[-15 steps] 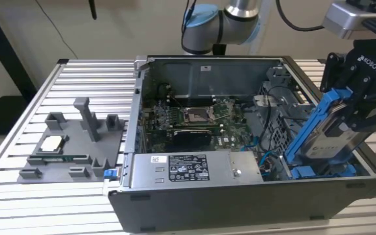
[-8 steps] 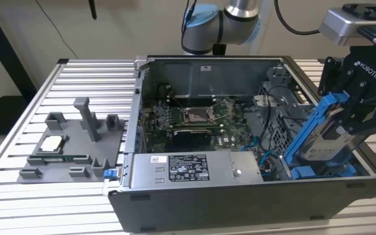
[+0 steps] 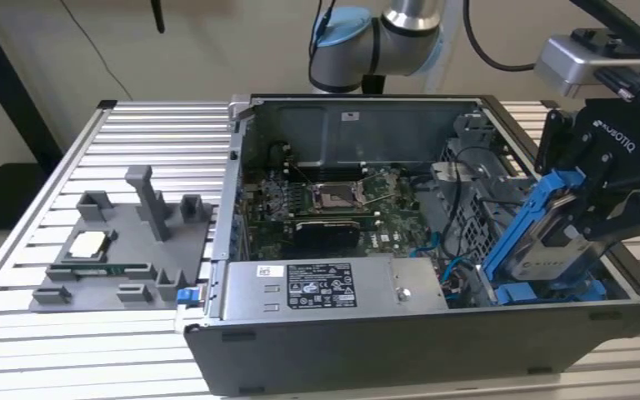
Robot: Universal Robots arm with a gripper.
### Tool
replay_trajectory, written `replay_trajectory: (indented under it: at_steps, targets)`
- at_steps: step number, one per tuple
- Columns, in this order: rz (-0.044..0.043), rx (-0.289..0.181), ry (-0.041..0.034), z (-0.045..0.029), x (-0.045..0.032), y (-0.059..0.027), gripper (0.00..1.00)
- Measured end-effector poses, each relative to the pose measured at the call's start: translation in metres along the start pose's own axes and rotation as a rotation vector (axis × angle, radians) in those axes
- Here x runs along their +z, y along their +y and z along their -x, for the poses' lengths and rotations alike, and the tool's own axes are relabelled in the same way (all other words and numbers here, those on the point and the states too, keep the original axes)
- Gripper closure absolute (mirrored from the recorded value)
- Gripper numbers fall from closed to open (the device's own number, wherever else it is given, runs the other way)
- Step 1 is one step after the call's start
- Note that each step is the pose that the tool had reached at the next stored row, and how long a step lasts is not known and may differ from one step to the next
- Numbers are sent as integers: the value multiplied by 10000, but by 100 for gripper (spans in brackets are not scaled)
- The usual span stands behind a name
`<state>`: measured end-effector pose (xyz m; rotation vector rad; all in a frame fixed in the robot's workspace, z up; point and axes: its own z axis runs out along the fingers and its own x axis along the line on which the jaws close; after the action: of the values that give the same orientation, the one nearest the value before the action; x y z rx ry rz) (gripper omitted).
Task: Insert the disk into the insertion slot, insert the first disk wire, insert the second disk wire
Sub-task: 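Insert the disk into the insertion slot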
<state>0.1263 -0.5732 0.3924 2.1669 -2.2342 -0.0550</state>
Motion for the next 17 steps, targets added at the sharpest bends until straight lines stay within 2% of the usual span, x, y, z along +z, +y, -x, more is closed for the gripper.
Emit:
replay_trajectory:
  at_steps: [8,17]
  targets:
    - [0,0,-7,0,10,-1,67]
    - [1,-1,-26,-1,164,-8,67]
